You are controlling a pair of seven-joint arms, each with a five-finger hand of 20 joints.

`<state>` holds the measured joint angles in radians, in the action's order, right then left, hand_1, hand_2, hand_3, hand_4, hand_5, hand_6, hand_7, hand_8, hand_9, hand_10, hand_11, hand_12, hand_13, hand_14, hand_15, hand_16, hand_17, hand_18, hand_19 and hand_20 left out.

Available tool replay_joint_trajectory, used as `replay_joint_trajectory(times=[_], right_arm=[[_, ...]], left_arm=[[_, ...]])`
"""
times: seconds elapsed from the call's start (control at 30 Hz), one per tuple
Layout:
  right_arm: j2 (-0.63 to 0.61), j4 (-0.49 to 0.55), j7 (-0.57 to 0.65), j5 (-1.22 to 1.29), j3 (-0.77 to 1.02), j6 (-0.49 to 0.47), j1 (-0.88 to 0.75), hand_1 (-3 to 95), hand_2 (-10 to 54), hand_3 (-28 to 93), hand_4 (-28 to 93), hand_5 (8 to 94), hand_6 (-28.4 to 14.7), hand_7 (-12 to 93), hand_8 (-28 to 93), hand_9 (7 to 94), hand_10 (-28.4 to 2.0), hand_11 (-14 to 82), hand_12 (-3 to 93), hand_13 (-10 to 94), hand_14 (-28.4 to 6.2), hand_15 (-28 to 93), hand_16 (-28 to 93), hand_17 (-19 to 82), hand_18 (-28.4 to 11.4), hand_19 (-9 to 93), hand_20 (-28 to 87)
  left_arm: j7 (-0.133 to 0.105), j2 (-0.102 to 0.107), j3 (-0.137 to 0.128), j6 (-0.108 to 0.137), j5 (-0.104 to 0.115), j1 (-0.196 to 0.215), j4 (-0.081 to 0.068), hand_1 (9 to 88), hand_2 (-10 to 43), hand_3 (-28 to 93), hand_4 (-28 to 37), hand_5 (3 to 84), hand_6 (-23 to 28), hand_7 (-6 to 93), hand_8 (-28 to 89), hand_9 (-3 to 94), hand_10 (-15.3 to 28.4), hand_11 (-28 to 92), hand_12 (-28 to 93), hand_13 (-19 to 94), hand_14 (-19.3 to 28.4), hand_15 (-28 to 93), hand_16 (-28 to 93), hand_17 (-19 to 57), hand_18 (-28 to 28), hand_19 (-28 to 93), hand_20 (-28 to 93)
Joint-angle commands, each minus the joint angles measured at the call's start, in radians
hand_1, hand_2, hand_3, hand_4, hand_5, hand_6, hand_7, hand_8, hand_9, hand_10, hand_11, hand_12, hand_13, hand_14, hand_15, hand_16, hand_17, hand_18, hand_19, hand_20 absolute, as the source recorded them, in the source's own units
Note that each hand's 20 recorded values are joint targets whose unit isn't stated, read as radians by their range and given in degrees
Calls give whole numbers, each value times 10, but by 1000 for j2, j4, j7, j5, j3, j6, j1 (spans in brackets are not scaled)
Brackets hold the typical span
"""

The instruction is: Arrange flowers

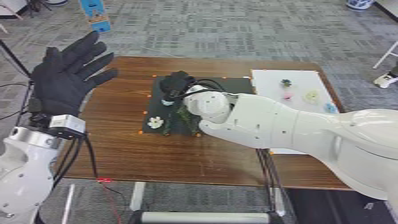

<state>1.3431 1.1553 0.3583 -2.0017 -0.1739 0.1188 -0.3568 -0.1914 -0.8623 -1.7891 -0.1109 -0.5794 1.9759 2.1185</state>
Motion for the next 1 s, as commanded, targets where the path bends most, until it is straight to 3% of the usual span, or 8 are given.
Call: replay_joint_trajectory(times=[0.03, 0.6, 1.0], right_arm=[[-13, -9, 9, -1, 25, -52, -7, 252, 207, 932, -17, 529, 46, 193, -155, 843, -95, 683, 310, 833, -60, 931, 379, 504, -230, 932, 687], [-50, 46, -17, -10, 15, -75, -27, 248, 216, 932, -37, 548, 51, 199, -158, 846, -93, 686, 309, 836, -60, 932, 383, 509, -230, 932, 694], [-76, 86, -13, -18, -35, -59, 6, 252, 214, 932, -49, 560, 53, 200, -159, 846, -92, 685, 310, 834, -61, 932, 379, 508, -229, 932, 692]], left_arm=[[6, -3, -4, 0, 4, 11, 0, 212, -39, 629, -283, 285, 31, 139, -76, 242, 114, 129, 159, 198, 146, 134, 40, -92, 262, 425, 4], [31, -9, -16, -14, 6, 21, 1, 212, -38, 630, -283, 285, 31, 139, -75, 242, 114, 130, 159, 199, 146, 136, 40, -92, 262, 425, 4], [32, -10, -25, -6, 6, 33, 6, 213, -37, 629, -283, 285, 31, 138, -76, 242, 114, 131, 159, 199, 146, 135, 39, -92, 262, 425, 4]])
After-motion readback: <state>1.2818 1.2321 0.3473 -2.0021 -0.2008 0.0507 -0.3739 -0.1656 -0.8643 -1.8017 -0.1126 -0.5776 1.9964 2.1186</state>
